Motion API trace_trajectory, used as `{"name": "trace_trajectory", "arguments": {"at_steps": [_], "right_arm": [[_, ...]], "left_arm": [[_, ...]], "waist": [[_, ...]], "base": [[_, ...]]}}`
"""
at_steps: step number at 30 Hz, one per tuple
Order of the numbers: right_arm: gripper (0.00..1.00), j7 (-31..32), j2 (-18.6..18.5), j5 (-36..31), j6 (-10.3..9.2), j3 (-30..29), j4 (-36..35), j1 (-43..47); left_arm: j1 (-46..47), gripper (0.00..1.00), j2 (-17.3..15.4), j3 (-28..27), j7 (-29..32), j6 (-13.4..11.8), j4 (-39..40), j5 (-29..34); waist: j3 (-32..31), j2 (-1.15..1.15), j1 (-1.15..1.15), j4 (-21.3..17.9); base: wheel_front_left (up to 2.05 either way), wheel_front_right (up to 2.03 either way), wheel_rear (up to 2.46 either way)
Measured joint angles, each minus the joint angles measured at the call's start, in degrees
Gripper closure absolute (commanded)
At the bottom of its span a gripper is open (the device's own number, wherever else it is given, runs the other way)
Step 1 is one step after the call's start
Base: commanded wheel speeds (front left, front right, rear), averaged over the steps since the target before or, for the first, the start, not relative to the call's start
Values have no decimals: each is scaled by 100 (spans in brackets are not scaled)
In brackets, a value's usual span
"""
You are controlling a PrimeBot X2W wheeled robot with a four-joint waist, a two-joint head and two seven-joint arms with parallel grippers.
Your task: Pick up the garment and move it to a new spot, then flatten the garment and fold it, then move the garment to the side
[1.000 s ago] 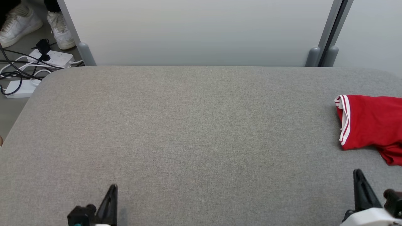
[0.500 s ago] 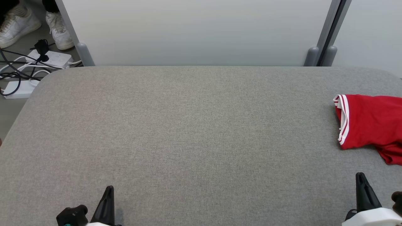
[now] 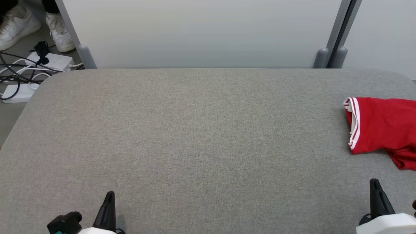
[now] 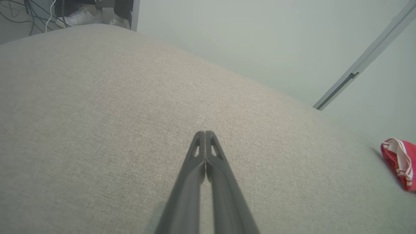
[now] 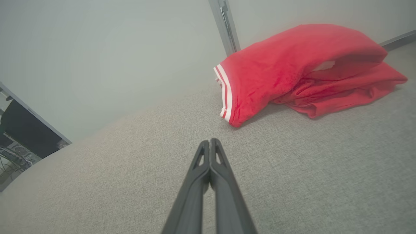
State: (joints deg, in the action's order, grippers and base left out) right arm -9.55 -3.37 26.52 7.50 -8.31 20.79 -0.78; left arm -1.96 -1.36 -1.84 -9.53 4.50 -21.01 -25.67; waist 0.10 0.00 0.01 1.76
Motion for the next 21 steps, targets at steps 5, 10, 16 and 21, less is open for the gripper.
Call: {"name": "trace_trajectory", "arguments": {"at_steps": [5, 10, 16, 21], "right_arm": [[100, 100, 3, 399, 0, 1, -24, -9], [100, 181, 11, 736, 0, 1, -73, -10], [100, 258, 19, 1135, 0, 2, -122, -27], [100, 369, 25, 1466, 0, 2, -140, -77]], "left_arm": [[8, 100, -1, -14, 98, 5, 23, -400], [18, 100, -2, -27, 160, 9, 51, -740], [62, 100, -3, -48, 255, 49, 82, -1151], [129, 100, -5, -67, 354, 55, 119, -1490]], "waist": [[0, 0, 0, -11], [1, 0, -1, -20], [1, 0, -1, -31], [2, 0, 0, -40]], "base": [[0, 0, 0], [0, 0, 0], [0, 0, 0], [0, 0, 0]]}}
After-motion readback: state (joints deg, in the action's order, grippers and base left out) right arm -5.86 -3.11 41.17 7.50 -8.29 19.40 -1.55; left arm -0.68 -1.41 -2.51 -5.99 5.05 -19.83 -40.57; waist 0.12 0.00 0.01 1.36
